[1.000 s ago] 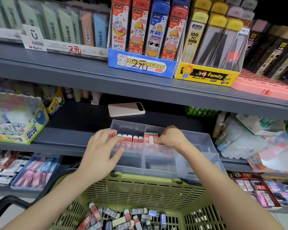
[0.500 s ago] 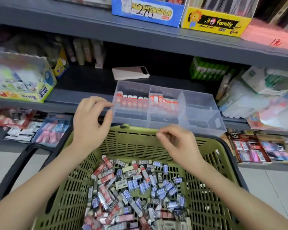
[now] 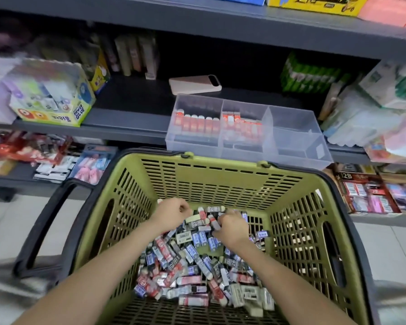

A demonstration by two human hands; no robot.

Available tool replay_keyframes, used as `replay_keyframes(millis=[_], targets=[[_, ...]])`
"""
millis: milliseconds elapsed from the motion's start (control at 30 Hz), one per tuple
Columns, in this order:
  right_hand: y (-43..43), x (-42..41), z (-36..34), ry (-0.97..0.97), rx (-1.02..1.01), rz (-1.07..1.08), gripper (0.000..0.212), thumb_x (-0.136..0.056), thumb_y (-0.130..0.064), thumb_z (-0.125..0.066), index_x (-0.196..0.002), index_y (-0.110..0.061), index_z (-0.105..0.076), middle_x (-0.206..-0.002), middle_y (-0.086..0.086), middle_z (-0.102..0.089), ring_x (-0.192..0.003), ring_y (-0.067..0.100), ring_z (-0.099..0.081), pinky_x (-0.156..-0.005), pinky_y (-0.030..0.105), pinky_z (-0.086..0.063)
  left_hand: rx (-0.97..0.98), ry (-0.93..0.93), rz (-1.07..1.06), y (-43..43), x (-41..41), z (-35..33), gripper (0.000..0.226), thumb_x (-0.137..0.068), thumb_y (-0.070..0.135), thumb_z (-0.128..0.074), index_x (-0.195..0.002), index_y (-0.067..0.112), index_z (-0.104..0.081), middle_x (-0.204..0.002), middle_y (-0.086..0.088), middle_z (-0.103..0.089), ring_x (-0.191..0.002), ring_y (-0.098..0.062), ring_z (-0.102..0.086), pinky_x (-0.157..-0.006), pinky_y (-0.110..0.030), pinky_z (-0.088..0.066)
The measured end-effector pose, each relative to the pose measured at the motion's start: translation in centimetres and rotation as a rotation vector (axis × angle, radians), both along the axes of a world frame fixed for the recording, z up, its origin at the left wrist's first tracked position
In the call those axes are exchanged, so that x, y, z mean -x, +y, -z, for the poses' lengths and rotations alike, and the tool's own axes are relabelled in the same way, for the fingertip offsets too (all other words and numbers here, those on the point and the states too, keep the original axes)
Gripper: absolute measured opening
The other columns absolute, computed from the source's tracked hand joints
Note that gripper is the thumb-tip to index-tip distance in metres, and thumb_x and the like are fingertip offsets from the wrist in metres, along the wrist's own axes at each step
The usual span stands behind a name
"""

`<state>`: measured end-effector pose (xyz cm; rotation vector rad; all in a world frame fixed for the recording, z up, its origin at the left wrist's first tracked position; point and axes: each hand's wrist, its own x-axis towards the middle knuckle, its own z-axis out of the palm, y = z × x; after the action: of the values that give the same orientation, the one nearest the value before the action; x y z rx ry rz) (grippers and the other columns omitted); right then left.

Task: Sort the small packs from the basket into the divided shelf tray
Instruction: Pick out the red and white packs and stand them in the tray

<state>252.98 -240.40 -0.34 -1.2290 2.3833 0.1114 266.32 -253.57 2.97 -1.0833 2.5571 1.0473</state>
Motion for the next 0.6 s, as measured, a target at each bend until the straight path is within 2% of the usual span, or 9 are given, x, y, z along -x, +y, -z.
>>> replay_keyframes(millis=[67, 133, 167, 233, 300, 367, 433, 500, 600], targets=[[0.7, 0.4, 0.0, -0.07, 0.023, 0.098, 0.032, -0.082, -0.033, -0.064, -0.059, -0.015, -0.051, -0.07, 0.002, -0.047, -0.068, 0.016, -0.051, -0.049, 0.02, -0.033, -0.002, -0.043, -0.034, 0.8, 1.2, 1.9, 0.033, -0.098, 0.035, -0.047, -0.113, 0.014, -0.067, -0.093, -0.003, -0.072, -0.078, -0.016, -0.065, -0.076, -0.027, -0.052], [1.6, 1.2, 0.1, -0.202, 0.043, 0.228, 0.045, -0.082, -0.03, -0.064, -0.048, -0.017, -0.037, -0.049, -0.001, -0.036, -0.044, 0.013, -0.034, -0.044, 0.019, -0.023, 0.086, -0.154, -0.038, 2.0, 2.6, 3.8, 0.043, -0.098, 0.05, -0.036, -0.121, 0.024, -0.062, -0.088, -0.005, -0.069, -0.08, -0.016, -0.063, -0.089, -0.03, -0.048], [2.1, 1.8, 0.1, -0.277, 0.062, 0.291, 0.048, -0.081, -0.029, -0.066, -0.046, -0.017, -0.035, -0.045, -0.001, -0.033, -0.041, 0.013, -0.03, -0.046, 0.02, -0.023, 0.127, -0.214, -0.062, 2.6, 3.3, 4.7, 0.049, -0.096, 0.058, -0.034, -0.121, 0.028, -0.062, -0.099, -0.007, -0.067, -0.095, -0.02, -0.061, -0.096, -0.034, -0.042], [3.0, 2.9, 0.2, -0.376, 0.106, 0.398, 0.05, -0.08, -0.027, -0.068, -0.042, -0.017, -0.037, -0.043, -0.001, -0.034, -0.042, 0.016, -0.032, -0.051, 0.024, -0.031, 0.173, -0.259, -0.193, 4.0, 4.3, 6.0, 0.054, -0.088, 0.067, -0.04, -0.109, 0.026, -0.067, -0.117, -0.005, -0.058, -0.116, -0.022, -0.048, -0.097, -0.035, -0.032], [3.8, 3.9, 0.3, -0.435, 0.158, 0.506, 0.046, -0.08, -0.023, -0.07, -0.044, -0.015, -0.043, -0.045, 0.002, -0.042, -0.05, 0.019, -0.041, -0.062, 0.029, -0.047, 0.202, -0.269, -0.307, 4.9, 5.2, 6.2, 0.052, -0.079, 0.07, -0.051, -0.099, 0.025, -0.07, -0.119, -0.004, -0.054, -0.118, -0.022, -0.042, -0.096, -0.035, -0.029], [4.3, 4.6, 0.5, -0.481, 0.21, 0.6, 0.031, -0.079, -0.021, -0.072, -0.057, -0.004, -0.059, -0.059, 0.013, -0.059, -0.062, 0.027, -0.058, -0.072, 0.032, -0.053, 0.189, -0.291, -0.4, 5.2, 6.1, 6.2, 0.045, -0.073, 0.065, -0.061, -0.091, 0.025, -0.07, -0.119, -0.004, -0.053, -0.119, -0.023, -0.041, -0.097, -0.036, -0.029], [4.3, 5.0, 0.6, -0.492, 0.233, 0.646, 0.026, -0.078, -0.021, -0.074, -0.067, 0.001, -0.064, -0.067, 0.015, -0.065, -0.066, 0.026, -0.064, -0.066, 0.028, -0.051, 0.167, -0.324, -0.48, 5.2, 6.9, 5.9, 0.034, -0.073, 0.051, -0.065, -0.089, 0.022, -0.07, -0.119, -0.006, -0.054, -0.117, -0.024, -0.043, -0.095, -0.036, -0.03], [4.1, 5.0, 0.6, -0.504, 0.246, 0.669, 0.026, -0.078, -0.021, -0.074, -0.06, -0.01, -0.058, -0.057, 0.003, -0.056, -0.053, 0.014, -0.053, -0.058, 0.024, -0.046, 0.172, -0.347, -0.523, 5.3, 7.6, 5.7, 0.028, -0.074, 0.039, -0.063, -0.09, 0.018, -0.07, -0.117, -0.008, -0.057, -0.113, -0.025, -0.047, -0.091, -0.036, -0.032], [4.0, 5.0, 0.3, -0.543, 0.273, 0.692, 0.022, -0.078, -0.018, -0.074, -0.063, -0.015, -0.058, -0.063, -0.002, -0.058, -0.055, 0.009, -0.05, -0.05, 0.019, -0.038, 0.19, -0.362, -0.507, 5.3, 7.6, 5.7, 0.03, -0.078, 0.045, -0.062, -0.088, 0.018, -0.071, -0.117, -0.008, -0.057, -0.114, -0.026, -0.047, -0.091, -0.036, -0.032]])
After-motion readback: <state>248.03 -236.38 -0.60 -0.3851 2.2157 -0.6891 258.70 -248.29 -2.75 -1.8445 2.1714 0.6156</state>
